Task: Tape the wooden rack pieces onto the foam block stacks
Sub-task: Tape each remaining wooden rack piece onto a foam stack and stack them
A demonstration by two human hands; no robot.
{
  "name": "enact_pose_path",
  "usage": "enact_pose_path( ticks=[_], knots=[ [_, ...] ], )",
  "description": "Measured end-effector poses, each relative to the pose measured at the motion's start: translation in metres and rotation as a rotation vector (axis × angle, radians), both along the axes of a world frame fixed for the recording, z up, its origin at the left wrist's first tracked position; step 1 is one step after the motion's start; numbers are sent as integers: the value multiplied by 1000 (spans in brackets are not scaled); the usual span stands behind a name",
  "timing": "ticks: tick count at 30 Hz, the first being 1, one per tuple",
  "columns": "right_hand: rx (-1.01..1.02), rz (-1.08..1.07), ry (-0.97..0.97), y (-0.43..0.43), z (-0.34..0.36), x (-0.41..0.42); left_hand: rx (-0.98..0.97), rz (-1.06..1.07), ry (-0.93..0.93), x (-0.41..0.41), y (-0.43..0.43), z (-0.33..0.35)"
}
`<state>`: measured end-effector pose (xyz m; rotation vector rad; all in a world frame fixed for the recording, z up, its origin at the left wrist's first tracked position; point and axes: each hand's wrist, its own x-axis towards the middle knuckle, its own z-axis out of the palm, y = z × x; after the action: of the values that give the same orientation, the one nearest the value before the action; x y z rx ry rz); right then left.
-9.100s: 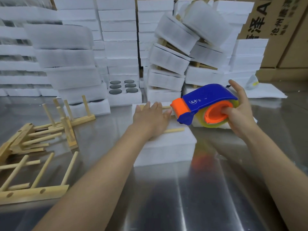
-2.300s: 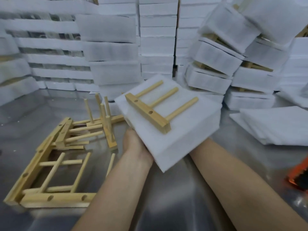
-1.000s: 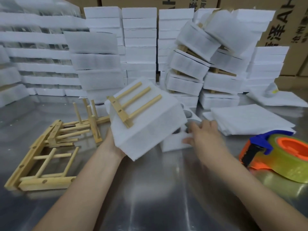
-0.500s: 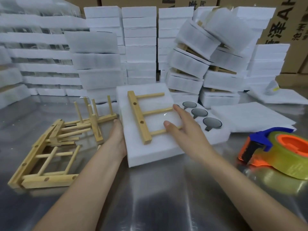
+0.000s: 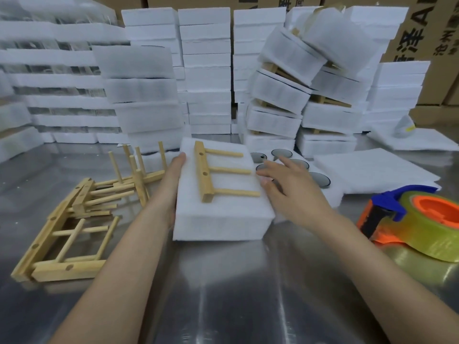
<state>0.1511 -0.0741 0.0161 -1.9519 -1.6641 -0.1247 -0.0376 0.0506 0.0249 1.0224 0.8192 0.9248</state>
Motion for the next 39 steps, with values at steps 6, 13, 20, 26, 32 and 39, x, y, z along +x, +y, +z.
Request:
enact_pose_path(
  ticks=[6, 13, 20, 26, 32, 39],
  knots=[
    [-308, -171, -99, -12, 5, 5, -61, -10, -4, -4, -1, -9],
    [-497, -472, -289, -16, 9, 2, -125, 48, -16, 0, 8, -19],
    [110, -258, -174, -9, 5, -5, -76, 92, 67, 11, 5, -21],
    [-15, 76, -480, 3, -19, -66, 100, 185, 227, 13, 6, -30],
    [-43, -80, -526, 43, -18, -58, 26, 198, 192, 21, 3, -25],
    [-60, -122, -438, 68, -1, -48, 144, 221, 218, 29, -5, -26]
  ],
)
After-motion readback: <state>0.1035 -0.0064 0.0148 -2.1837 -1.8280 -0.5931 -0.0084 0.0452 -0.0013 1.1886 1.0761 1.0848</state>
